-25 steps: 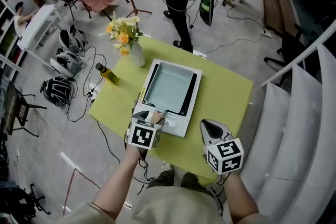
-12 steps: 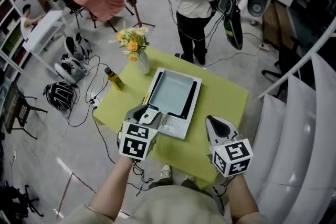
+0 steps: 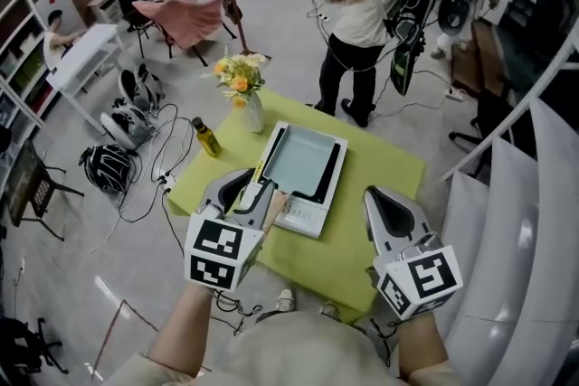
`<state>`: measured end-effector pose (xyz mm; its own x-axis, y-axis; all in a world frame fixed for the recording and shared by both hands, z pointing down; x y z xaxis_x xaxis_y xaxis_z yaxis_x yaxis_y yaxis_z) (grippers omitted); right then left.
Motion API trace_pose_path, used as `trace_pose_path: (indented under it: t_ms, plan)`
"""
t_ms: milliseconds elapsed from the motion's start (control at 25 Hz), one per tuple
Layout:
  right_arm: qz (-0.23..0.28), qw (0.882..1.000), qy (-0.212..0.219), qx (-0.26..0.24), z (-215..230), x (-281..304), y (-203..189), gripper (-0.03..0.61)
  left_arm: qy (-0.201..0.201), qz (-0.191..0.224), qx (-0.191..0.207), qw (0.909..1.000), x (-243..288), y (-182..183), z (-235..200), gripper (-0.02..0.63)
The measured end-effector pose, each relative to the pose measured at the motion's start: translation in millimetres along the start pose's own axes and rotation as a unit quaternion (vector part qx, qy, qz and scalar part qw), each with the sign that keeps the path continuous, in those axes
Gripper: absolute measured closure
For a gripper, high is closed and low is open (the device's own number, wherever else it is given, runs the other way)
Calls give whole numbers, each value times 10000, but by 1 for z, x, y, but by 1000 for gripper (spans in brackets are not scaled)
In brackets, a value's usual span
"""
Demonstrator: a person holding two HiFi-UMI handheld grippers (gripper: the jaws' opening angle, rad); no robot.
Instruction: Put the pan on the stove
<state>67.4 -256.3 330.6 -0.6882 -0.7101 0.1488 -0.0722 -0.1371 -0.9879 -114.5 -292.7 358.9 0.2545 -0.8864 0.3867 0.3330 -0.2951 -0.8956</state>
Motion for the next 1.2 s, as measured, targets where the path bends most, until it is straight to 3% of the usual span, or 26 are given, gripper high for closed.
trace_pose_path:
  t_ms: [160, 520, 840, 1080, 1200]
  plan:
    - [304, 9994, -22, -141, -11, -18, 25, 572, 119, 386, 79, 9992, -26, 21, -3, 552]
    - [377, 9989, -9, -281, -27, -43, 31, 572, 130, 1349, 85, 9907, -67, 38, 2, 606]
    - [-54, 9998, 178, -66, -34, -45, -6, 572, 97, 1115, 23, 9937, -64, 2, 18, 606]
    - [-346, 9990, 286, 29, -36, -44, -31, 572, 244, 913, -383, 9948, -58, -26, 14, 607]
    - [-363, 9988, 321, 45, -38, -43, -35, 572, 243, 797, -384, 9958, -58, -30, 13, 607]
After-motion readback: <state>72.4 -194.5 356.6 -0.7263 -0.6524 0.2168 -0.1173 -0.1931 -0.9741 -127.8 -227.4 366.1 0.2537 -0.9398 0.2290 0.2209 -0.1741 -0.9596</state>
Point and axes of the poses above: the fingertips, and each gripper's own axes: x forward along the fingers, z to its right, y out of its top, the point moved 2 cm from there along -x, backward along the fingers, and after that the axes turned 10 degrees about y, right-handed, at the moved point
